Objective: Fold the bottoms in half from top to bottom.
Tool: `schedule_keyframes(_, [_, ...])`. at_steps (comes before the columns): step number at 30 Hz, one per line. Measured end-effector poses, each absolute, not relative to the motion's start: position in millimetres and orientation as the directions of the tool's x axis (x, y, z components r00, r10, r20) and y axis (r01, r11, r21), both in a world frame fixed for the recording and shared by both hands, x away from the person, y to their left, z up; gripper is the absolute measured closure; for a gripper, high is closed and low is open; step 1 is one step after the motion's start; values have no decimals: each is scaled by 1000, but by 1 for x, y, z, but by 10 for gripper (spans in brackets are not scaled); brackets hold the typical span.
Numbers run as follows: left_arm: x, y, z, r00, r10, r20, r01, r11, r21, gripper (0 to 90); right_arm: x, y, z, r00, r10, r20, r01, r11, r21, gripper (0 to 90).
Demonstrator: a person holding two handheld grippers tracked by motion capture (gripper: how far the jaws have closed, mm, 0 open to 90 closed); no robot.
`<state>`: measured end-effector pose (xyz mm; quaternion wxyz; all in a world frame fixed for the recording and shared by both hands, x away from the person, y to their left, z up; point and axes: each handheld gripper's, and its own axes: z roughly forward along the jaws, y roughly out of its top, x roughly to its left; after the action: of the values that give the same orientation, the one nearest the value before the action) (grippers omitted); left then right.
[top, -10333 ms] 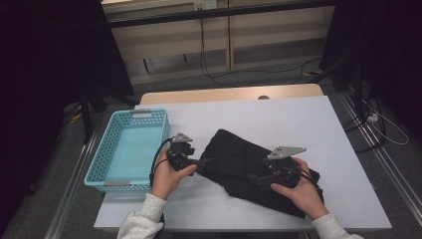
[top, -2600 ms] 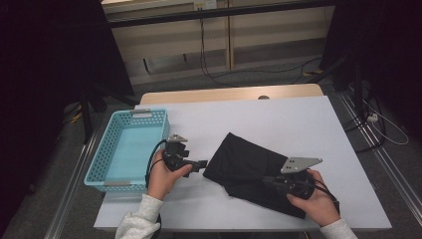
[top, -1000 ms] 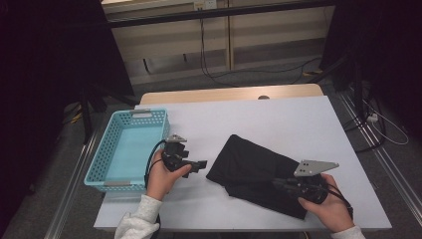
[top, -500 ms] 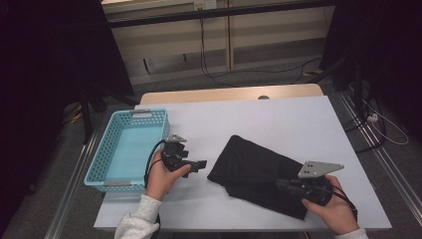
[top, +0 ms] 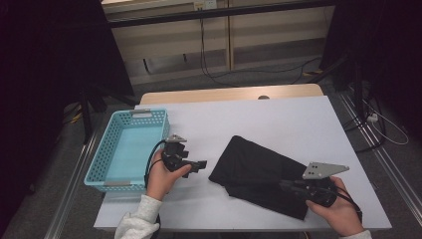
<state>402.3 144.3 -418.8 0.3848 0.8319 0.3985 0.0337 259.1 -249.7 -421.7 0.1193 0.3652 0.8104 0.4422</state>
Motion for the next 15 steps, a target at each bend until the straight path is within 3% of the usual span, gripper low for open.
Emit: schedule_keyframes(15, [402,144,-418,678,691,-249,636,-382,670,109,255,-254,-421,-703,700,131,487,338,806,890])
